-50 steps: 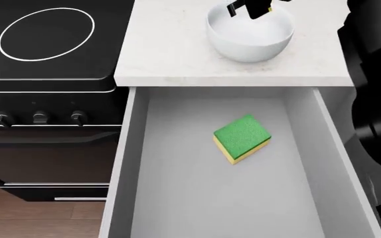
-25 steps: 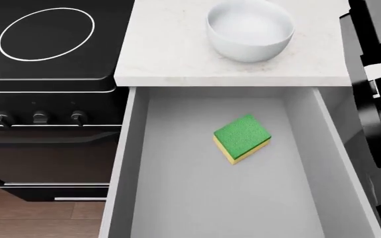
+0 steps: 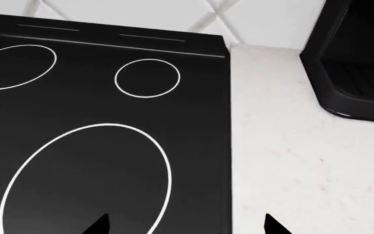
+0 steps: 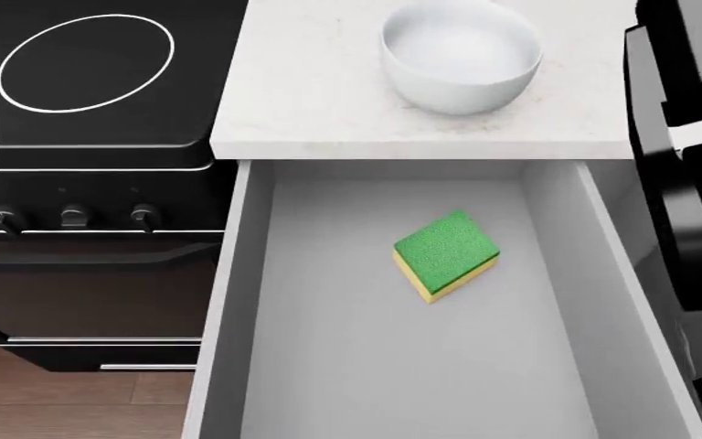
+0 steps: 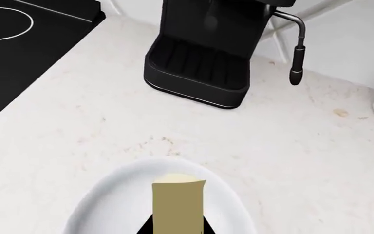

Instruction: Place the bar in the bowl and close the drawer.

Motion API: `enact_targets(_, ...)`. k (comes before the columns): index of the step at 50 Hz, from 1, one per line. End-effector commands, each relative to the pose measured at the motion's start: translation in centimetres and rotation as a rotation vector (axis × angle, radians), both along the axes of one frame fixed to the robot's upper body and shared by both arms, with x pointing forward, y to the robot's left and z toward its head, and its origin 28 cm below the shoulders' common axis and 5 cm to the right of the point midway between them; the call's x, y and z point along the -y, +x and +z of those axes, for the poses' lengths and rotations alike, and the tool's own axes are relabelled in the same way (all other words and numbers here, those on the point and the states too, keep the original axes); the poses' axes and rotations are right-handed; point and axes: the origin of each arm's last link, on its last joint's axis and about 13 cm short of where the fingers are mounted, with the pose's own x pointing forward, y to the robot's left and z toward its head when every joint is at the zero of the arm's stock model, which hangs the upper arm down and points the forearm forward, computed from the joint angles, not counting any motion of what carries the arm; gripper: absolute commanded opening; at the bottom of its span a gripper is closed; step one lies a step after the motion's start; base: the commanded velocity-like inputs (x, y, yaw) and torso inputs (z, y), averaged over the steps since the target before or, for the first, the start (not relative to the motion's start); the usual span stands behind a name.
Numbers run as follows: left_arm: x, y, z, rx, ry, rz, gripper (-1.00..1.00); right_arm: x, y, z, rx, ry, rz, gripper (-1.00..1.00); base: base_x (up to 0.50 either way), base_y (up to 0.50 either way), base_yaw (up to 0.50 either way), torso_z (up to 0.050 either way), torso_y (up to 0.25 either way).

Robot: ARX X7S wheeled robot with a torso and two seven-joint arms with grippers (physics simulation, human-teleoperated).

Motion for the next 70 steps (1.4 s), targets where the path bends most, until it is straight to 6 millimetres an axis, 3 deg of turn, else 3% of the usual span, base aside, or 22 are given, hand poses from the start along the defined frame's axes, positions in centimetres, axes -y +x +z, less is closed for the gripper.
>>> enact_targets(1, -0.1, 0.1, -0.2, -0.003, 0.001, 0.003, 1.00, -0.2, 0.7, -1.7, -0.035, 0.002, -0.008, -1.00, 0.00, 0.00, 0.00, 0.000, 0.000)
enact_targets(17, -0.2, 0.1, -0.3, -0.009, 0.016, 0.008, 1.00, -0.4, 1.1, -2.9, -0.066, 0.008, -0.008, -1.00, 0.00, 0.00, 0.00, 0.000, 0.000)
enact_targets(29, -0.3, 0.1, -0.4, -0.007, 0.017, 0.009, 1.00, -0.3, 0.9, -2.5, -0.060, 0.007, -0.011, -1.00, 0.00, 0.00, 0.00, 0.000, -0.236)
enact_targets(70, -0.5, 0.1, -0.4, -0.006, -0.003, 0.017, 1.00, 0.1, 0.7, -2.0, -0.032, 0.029, -0.091, -1.00, 0.00, 0.00, 0.00, 0.000, -0.001)
